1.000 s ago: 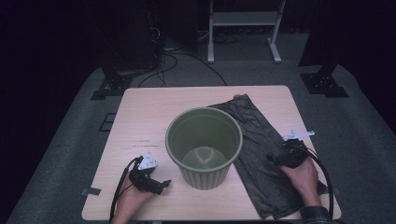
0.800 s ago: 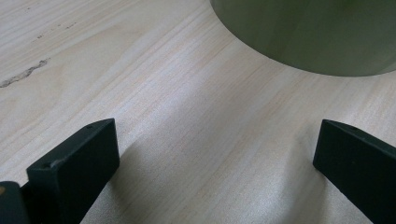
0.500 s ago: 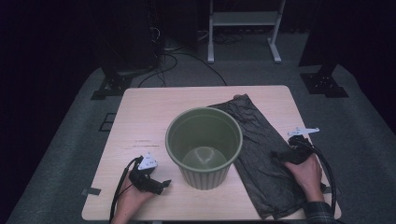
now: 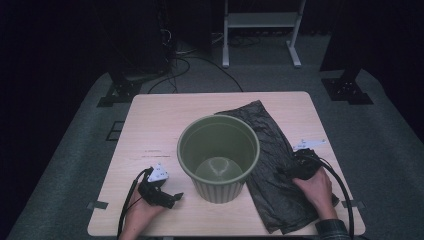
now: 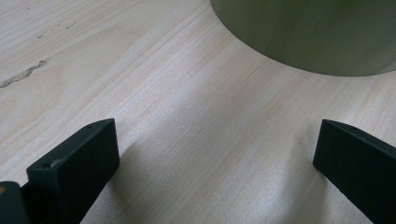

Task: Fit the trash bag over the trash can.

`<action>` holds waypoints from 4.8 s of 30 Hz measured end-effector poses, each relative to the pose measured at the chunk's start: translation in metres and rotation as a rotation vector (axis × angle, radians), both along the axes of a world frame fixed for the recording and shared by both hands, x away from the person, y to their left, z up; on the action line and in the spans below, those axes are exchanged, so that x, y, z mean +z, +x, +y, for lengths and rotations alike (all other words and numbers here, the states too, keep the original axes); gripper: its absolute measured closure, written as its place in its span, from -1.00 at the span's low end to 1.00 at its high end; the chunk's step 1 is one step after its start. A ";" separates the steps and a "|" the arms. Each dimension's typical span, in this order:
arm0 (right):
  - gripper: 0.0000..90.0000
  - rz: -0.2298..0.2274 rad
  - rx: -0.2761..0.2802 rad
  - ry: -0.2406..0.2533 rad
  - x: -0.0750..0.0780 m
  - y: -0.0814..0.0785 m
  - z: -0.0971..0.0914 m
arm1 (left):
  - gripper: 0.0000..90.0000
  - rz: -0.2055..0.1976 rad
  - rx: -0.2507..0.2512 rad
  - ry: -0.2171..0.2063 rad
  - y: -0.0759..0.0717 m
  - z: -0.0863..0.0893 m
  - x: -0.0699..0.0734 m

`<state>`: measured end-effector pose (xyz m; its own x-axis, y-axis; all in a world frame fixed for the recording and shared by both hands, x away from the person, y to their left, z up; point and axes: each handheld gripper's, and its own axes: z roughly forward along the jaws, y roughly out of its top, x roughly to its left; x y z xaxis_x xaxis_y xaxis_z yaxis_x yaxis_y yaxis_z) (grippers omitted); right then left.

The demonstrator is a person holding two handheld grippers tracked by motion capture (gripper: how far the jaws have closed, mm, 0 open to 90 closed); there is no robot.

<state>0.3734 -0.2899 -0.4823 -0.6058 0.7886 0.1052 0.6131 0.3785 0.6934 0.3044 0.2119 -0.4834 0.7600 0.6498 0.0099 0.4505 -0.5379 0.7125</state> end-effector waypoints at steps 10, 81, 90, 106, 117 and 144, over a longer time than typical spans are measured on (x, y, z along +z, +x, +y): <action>-1.00 0.001 0.045 0.037 0.000 0.002 0.024 | -1.00 0.000 -0.001 0.000 0.000 0.000 0.000; 0.98 -0.073 0.369 0.188 0.070 -0.061 0.062 | -1.00 0.000 -0.006 0.000 0.000 0.000 0.000; 0.98 -0.120 0.482 0.271 0.114 -0.083 0.060 | -1.00 0.000 -0.008 0.002 0.000 0.000 0.000; 0.97 -0.215 0.629 0.399 0.184 -0.095 0.057 | -1.00 0.000 -0.008 0.002 0.000 0.000 0.000; 0.97 -0.231 0.730 0.454 0.221 -0.082 0.086 | -1.00 -0.001 -0.008 0.001 0.000 0.000 0.000; 0.97 -0.165 0.900 0.469 0.261 -0.032 0.207 | -1.00 -0.002 -0.010 0.000 0.000 0.000 0.000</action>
<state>0.3414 -0.0826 -0.2210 -0.9871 -0.0635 0.1472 0.1195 0.3201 0.9398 0.3043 0.2116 -0.4836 0.7665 0.6422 0.0110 0.4439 -0.5420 0.7136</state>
